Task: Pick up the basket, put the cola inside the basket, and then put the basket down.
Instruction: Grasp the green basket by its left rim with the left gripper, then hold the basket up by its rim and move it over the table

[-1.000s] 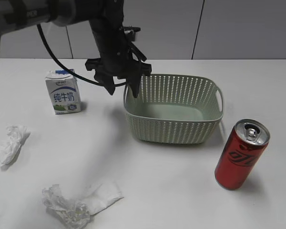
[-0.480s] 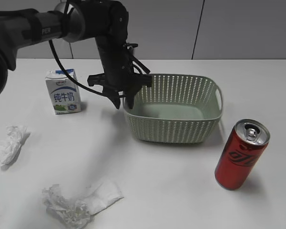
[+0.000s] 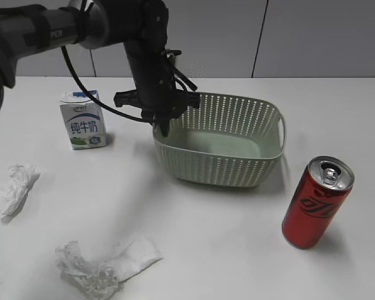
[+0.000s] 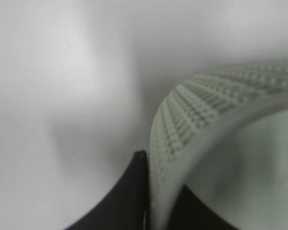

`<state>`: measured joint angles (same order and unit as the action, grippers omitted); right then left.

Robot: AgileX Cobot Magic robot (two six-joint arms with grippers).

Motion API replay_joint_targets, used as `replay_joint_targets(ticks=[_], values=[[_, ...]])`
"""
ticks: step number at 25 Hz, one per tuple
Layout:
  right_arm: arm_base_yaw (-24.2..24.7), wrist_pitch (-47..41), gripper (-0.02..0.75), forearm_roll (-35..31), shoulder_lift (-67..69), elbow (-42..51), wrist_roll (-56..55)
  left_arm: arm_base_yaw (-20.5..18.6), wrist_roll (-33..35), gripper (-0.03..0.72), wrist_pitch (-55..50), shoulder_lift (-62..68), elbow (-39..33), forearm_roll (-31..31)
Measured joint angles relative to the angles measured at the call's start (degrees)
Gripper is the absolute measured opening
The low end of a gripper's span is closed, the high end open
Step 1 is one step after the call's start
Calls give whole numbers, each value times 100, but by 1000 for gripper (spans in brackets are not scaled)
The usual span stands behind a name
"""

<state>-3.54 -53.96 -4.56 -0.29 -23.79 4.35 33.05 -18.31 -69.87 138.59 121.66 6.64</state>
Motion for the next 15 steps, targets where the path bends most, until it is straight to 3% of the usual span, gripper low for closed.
replay_joint_targets(ticks=[10,15], values=[[0,0,585,0,0,0,0,11,-299,-4,0,-716,-94,251],[0,0,585,0,0,0,0,18,-397,-4,11,-1377,-1029,114]])
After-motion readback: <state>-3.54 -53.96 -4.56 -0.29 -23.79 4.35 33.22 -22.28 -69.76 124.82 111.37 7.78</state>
